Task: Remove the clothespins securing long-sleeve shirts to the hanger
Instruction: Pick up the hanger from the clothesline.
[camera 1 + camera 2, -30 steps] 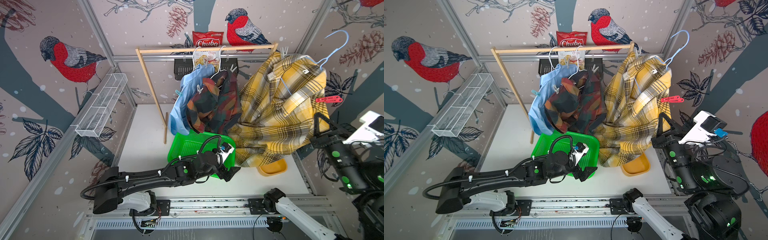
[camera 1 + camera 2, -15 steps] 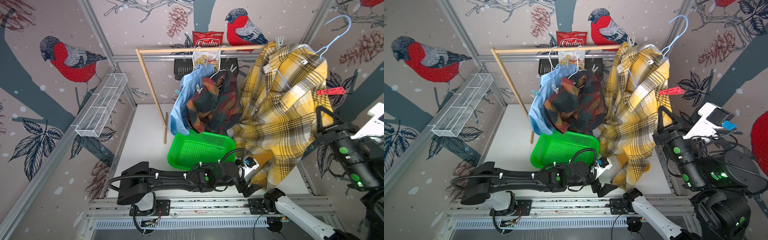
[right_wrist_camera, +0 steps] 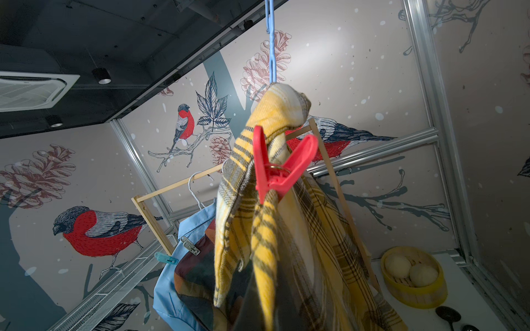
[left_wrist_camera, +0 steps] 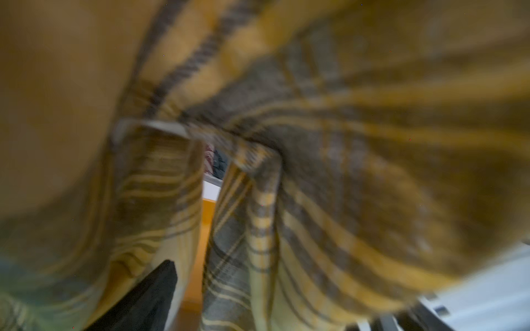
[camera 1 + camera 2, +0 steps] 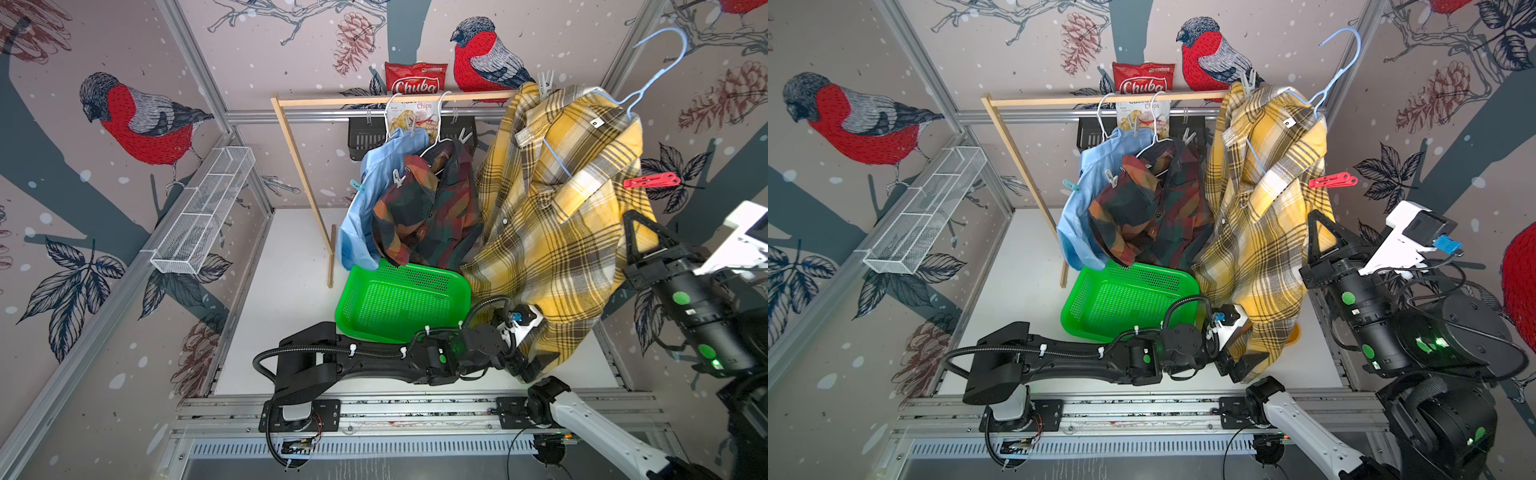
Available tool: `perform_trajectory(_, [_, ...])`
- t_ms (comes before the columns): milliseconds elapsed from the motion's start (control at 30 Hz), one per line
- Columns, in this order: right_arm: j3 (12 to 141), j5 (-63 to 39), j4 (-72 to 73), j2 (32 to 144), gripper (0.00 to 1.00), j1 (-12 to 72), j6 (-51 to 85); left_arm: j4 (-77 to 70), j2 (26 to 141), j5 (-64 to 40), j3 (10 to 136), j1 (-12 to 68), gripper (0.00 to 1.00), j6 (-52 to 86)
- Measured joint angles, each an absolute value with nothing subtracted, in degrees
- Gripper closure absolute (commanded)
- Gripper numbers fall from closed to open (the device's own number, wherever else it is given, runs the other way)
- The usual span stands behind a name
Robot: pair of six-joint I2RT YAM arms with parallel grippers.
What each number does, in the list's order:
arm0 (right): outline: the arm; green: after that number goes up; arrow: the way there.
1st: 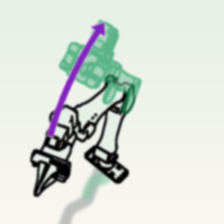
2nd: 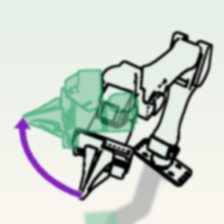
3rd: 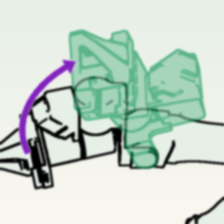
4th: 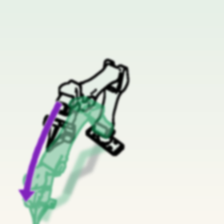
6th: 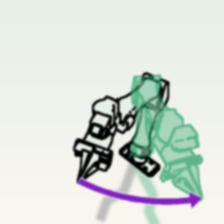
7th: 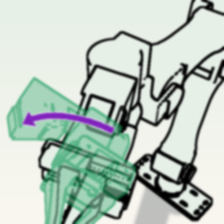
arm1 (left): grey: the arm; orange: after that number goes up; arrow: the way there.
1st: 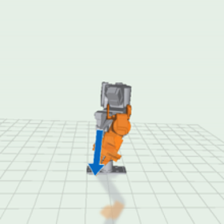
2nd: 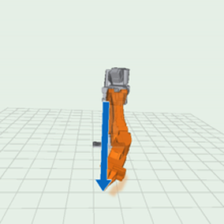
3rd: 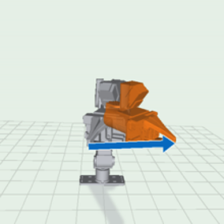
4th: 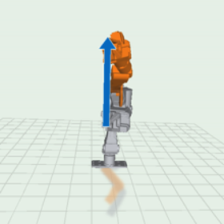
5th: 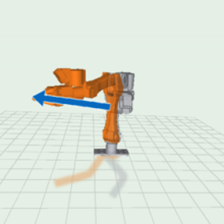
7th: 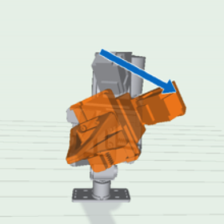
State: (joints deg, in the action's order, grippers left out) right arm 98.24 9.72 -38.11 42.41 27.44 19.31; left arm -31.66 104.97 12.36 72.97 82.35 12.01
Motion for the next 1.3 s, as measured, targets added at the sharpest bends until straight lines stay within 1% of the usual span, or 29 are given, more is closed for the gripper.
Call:
perform_trajectory(233, [98.1,7.8,-38.2,40.7,1.0,27.5,19.3,-33.3,110.4,34.9,78.8,81.2,0.05,6.5])
perform_trajectory(467, [99.3,4.6,-39.1,38.8,1.0,27.5,19.2,-38.0,112.0,47.0,80.6,76.6,0.04,-1.4])
perform_trajectory(767, [102.4,-3.2,-39.1,38.4,1.0,28.3,18.2,-48.5,112.5,52.6,84.6,72.9,0.04,-16.4])
perform_trajectory(1000, [107.2,-9.0,-38.0,40.3,1.0,29.3,18.2,-54.4,111.7,53.6,88.4,70.4,0.04,-26.1])
perform_trajectory(1133, [109.7,-11.0,-36.5,41.3,1.0,29.6,18.2,-57.7,109.8,54.6,88.0,69.7,0.04,-30.6])
perform_trajectory(1300, [110.9,-13.7,-35.6,41.9,1.0,30.0,18.8,-61.1,105.1,56.7,83.5,69.6,0.04,-36.0])
